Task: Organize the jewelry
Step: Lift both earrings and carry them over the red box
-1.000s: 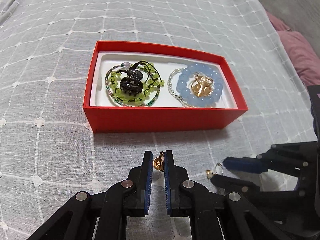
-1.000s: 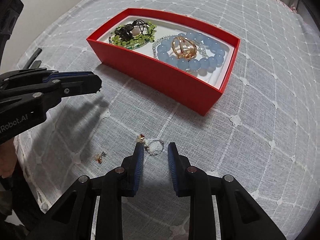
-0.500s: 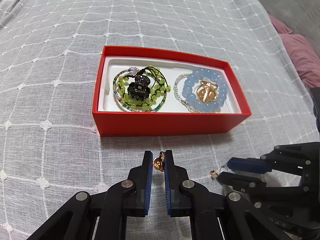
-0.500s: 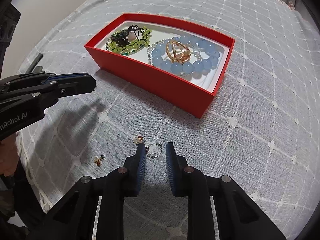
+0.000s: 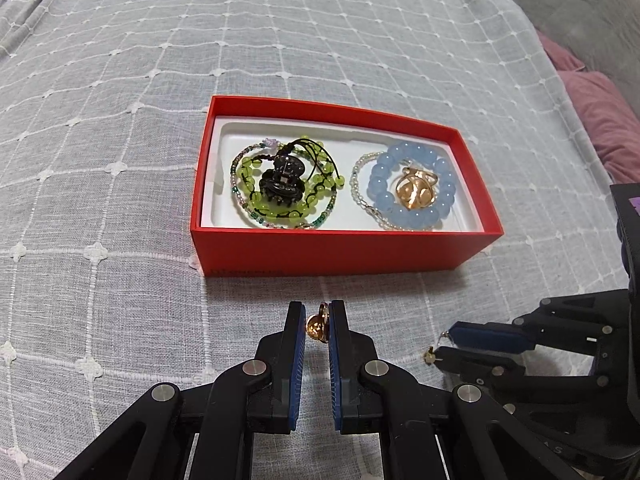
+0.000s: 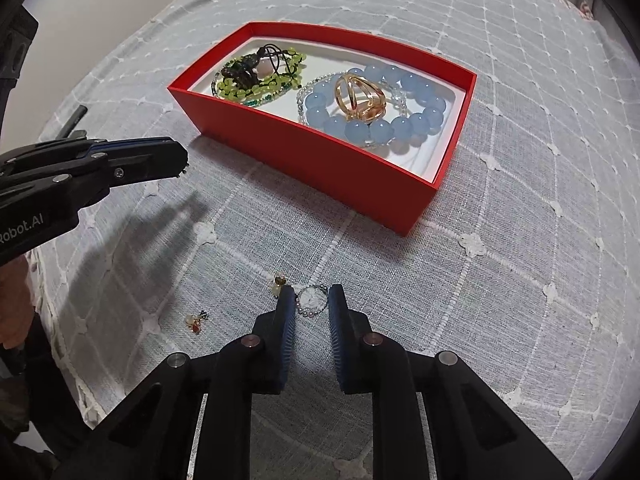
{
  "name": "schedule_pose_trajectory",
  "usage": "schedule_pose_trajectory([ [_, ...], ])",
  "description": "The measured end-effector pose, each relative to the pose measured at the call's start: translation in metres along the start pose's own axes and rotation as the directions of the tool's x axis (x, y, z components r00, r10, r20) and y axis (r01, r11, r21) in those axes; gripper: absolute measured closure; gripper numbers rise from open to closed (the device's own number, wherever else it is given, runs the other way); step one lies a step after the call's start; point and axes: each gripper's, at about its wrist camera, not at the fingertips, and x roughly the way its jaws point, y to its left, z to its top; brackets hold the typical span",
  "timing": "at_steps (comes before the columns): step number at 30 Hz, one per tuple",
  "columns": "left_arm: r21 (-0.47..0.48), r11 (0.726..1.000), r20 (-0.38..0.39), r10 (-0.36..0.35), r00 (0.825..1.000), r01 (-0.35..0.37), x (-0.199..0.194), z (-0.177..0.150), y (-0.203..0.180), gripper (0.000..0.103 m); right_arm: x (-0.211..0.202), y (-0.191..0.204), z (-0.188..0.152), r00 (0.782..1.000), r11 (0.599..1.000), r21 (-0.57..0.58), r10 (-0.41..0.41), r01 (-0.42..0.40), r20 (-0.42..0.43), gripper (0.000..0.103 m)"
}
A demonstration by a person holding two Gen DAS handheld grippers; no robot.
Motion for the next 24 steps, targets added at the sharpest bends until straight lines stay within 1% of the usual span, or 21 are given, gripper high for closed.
schedule_pose_trajectory([
  [9, 0.004, 1.000, 0.005, -0.002, 1.000, 0.002, -0.002, 0.000, 0.000, 0.097, -0.006, -0.003, 0.000, 1.000, 1.000, 0.010, 0.019, -0.019, 0.015, 0.086],
  [18, -0.002, 1.000, 0.021, -0.008, 1.000, 0.008, -0.006, 0.002, 0.001, 0.097, -0.024, -0.018, -0.001, 0.998, 0.999, 0.048, 0.023, -0.026, 0.054, 0.086],
  [21, -0.007, 1.000, 0.038, -0.022, 0.999, 0.023, -0.010, 0.005, 0.002, 0.097, -0.033, -0.021, -0.002, 0.996, 0.997, 0.062, 0.037, -0.042, 0.075, 0.086],
  [24, -0.012, 0.999, 0.074, -0.043, 0.996, 0.044, -0.016, 0.009, 0.004, 0.097, -0.046, -0.022, 0.001, 0.992, 0.996, 0.072, 0.050, -0.059, 0.120, 0.086],
])
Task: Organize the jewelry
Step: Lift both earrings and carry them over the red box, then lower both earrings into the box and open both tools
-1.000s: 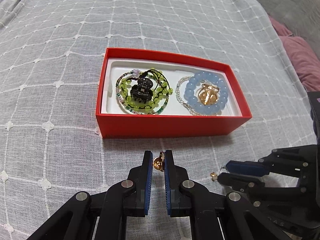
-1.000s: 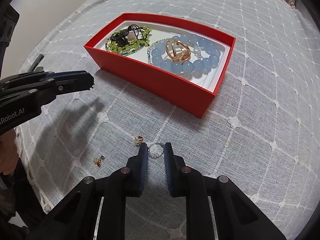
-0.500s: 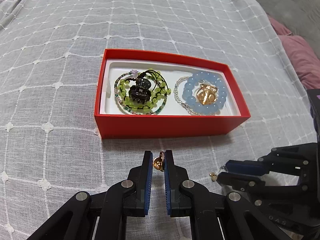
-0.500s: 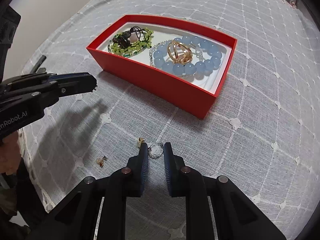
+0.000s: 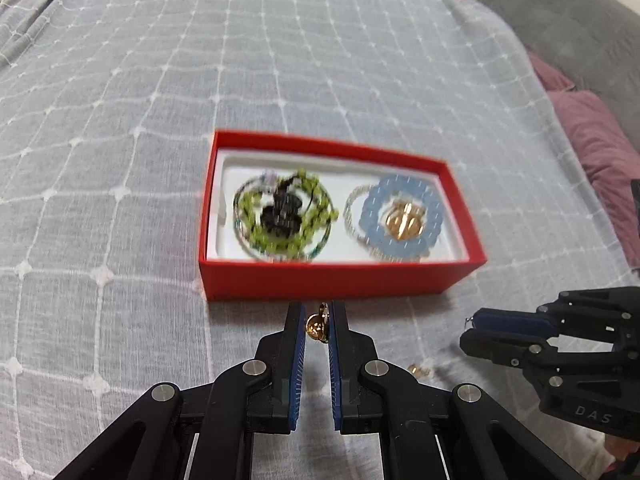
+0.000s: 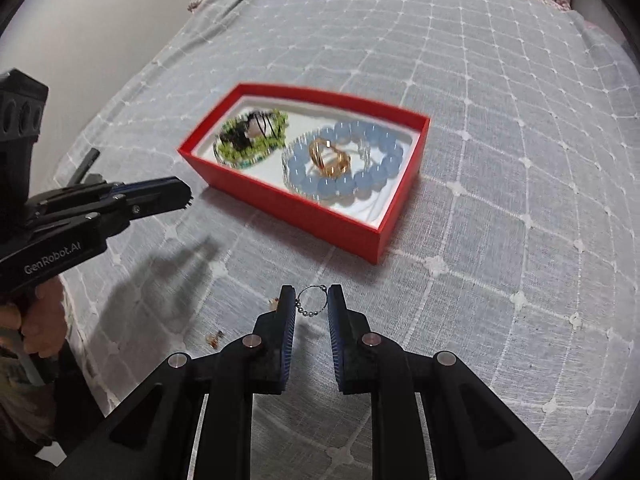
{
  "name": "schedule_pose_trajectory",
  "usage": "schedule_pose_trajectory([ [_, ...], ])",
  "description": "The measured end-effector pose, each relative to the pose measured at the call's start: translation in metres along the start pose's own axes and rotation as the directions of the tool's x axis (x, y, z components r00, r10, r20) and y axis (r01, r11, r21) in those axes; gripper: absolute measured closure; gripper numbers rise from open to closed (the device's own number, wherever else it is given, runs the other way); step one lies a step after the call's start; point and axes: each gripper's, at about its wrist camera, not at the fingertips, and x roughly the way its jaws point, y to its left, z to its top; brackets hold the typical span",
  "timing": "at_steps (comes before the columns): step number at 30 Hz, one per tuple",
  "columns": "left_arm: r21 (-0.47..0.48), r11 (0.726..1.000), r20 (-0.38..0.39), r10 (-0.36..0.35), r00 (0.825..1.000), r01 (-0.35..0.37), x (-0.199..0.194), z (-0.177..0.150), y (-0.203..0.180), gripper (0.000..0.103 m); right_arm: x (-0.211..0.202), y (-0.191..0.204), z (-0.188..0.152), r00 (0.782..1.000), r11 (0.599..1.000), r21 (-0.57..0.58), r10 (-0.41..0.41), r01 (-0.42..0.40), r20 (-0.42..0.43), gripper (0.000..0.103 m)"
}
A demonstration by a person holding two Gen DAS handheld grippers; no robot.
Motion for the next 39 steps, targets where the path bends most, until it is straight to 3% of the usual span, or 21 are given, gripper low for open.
schedule_pose_trajectory([
  [5, -0.029, 0.999, 0.058, -0.043, 0.997, 0.044, -0.008, 0.011, 0.006, 0.097, -0.021, -0.007, 0.007, 0.995, 0.997, 0.055, 0.048, -0.052, 0.082, 0.086],
  [15, -0.056, 0.988, 0.095, -0.140, 0.986, 0.146, 0.004, 0.039, 0.008, 0.097, -0.022, -0.013, 0.033, 0.985, 0.988, 0.143, 0.031, -0.056, 0.171, 0.086],
  [25, 0.051, 0.998, 0.080, -0.024, 0.996, 0.020, 0.029, 0.036, -0.011, 0.097, -0.009, -0.022, 0.047, 0.981, 0.981, 0.192, 0.003, -0.041, 0.193, 0.085],
  [39, 0.060, 0.998, 0.081, 0.018, 0.997, -0.023, 0.036, 0.038, -0.010, 0.097, -0.002, -0.026, 0.046, 0.982, 0.977, 0.214, -0.017, -0.024, 0.188, 0.085],
])
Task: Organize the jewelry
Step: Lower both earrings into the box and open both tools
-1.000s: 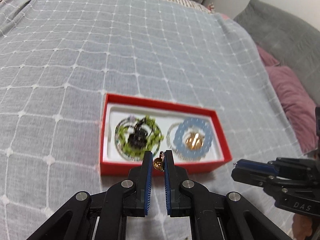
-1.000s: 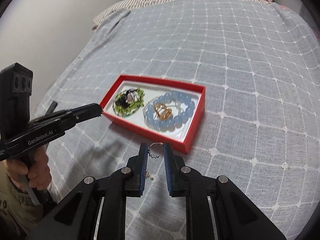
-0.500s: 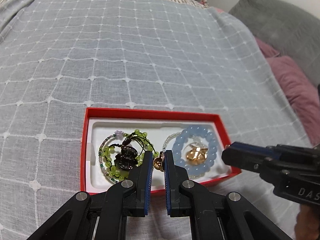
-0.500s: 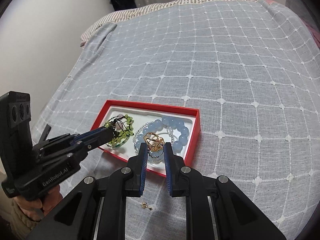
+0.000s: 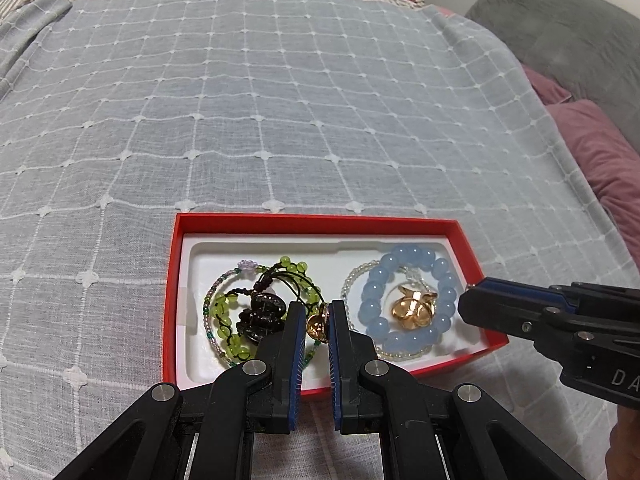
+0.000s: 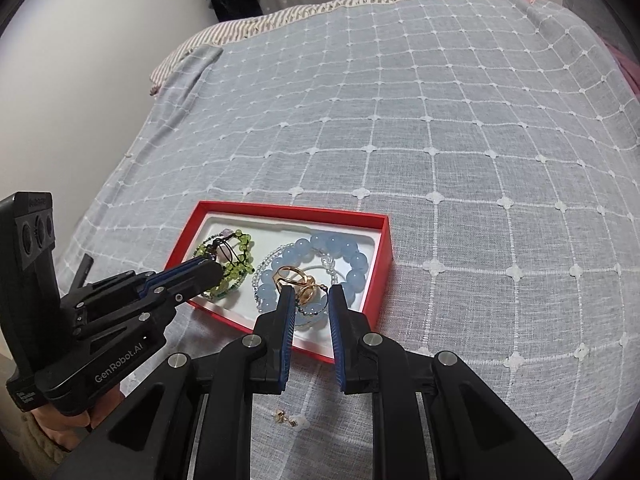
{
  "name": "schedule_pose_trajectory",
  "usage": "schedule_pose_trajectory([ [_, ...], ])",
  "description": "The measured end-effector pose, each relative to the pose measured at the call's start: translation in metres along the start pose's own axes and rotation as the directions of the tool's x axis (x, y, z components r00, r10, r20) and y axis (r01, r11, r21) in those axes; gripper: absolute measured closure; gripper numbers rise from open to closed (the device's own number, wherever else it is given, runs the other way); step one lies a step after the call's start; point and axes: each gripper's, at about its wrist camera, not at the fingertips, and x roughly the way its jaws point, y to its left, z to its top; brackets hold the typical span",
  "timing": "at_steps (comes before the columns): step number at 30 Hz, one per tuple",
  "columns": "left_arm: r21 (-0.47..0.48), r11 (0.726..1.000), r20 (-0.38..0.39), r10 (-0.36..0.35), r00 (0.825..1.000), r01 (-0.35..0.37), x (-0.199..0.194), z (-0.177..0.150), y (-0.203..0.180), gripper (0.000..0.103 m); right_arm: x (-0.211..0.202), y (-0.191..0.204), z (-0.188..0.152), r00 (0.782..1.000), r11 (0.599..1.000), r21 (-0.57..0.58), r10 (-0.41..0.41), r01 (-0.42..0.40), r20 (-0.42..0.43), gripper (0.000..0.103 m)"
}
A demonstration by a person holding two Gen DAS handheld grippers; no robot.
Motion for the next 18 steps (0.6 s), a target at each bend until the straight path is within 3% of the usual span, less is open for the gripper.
schedule_pose_trajectory([
  [10, -0.008, 1.000, 0.007, -0.005, 1.000, 0.005, 0.0007, 0.0018, 0.0013, 0.096, 0.0010, -0.0024, -0.0010, 1.000, 1.000, 0.020, -0.007, 0.007, -0.006, 0.084],
  [15, -0.028, 1.000, -0.002, -0.004, 1.000, 0.004, 0.0014, 0.0019, 0.0045, 0.087, -0.0001, -0.0034, -0.0002, 1.000, 1.000, 0.027, -0.004, 0.004, -0.001, 0.084],
  [18, -0.038, 0.999, 0.003, -0.010, 1.000, 0.010, -0.0009, 0.0028, 0.0066, 0.086, -0.0009, -0.0048, -0.0003, 1.000, 0.999, 0.034, -0.007, 0.007, -0.004, 0.084],
])
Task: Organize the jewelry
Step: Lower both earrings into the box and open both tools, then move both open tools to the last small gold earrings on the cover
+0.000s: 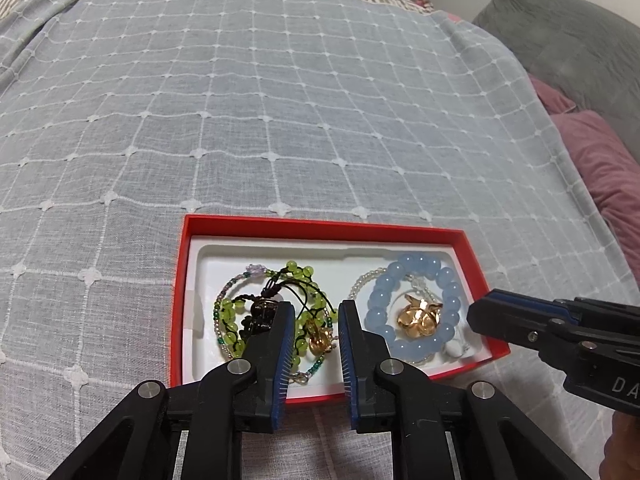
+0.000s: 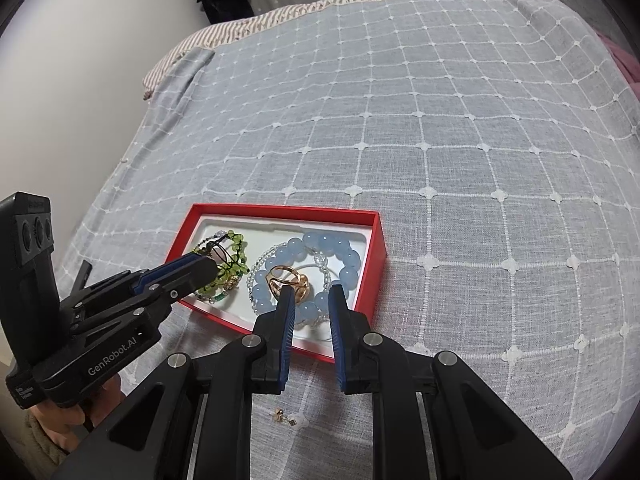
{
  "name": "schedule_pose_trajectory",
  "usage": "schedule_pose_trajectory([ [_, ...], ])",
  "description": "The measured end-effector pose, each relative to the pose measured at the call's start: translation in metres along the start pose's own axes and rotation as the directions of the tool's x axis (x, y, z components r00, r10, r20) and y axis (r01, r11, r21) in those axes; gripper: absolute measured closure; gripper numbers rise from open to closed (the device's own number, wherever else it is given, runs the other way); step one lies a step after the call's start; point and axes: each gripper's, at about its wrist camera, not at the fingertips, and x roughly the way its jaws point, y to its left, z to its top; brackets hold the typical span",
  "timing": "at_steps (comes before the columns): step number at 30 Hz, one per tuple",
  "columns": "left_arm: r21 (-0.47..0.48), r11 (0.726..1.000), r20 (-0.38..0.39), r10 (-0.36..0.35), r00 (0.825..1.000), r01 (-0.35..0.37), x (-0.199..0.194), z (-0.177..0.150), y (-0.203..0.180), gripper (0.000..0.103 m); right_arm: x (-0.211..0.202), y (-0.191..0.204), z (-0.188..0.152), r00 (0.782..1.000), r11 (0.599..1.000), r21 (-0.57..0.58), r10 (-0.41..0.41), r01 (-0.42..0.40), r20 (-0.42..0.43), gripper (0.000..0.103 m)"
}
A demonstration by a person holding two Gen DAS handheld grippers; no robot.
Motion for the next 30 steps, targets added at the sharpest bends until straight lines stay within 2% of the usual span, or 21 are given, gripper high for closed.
schedule_pose_trajectory([
  [9, -0.028, 0.999, 0.031, -0.022, 0.999, 0.023, -0.015, 0.002, 0.004, 0.086, -0.015, -0.005, 0.000, 0.999, 0.999, 0.031, 0.018, -0.019, 0.029, 0.084],
  [15, -0.024, 1.000, 0.038, -0.009, 0.999, 0.010, -0.023, -0.002, 0.006, 0.086, -0.022, -0.003, -0.007, 1.000, 0.999, 0.024, 0.021, -0.022, 0.019, 0.077],
  [26, 0.014, 1.000, -0.007, 0.019, 1.000, -0.019, -0.028, -0.022, -0.002, 0.086, -0.031, 0.006, -0.025, 1.000, 1.000, -0.005, -0.010, 0.010, -0.007, 0.074],
  [30, 0.028, 0.999, -0.053, 0.019, 0.998, -0.017, -0.027, -0.031, -0.005, 0.086, -0.026, 0.004, -0.028, 0.999, 1.000, -0.003, -0.021, 0.020, -0.027, 0.074],
])
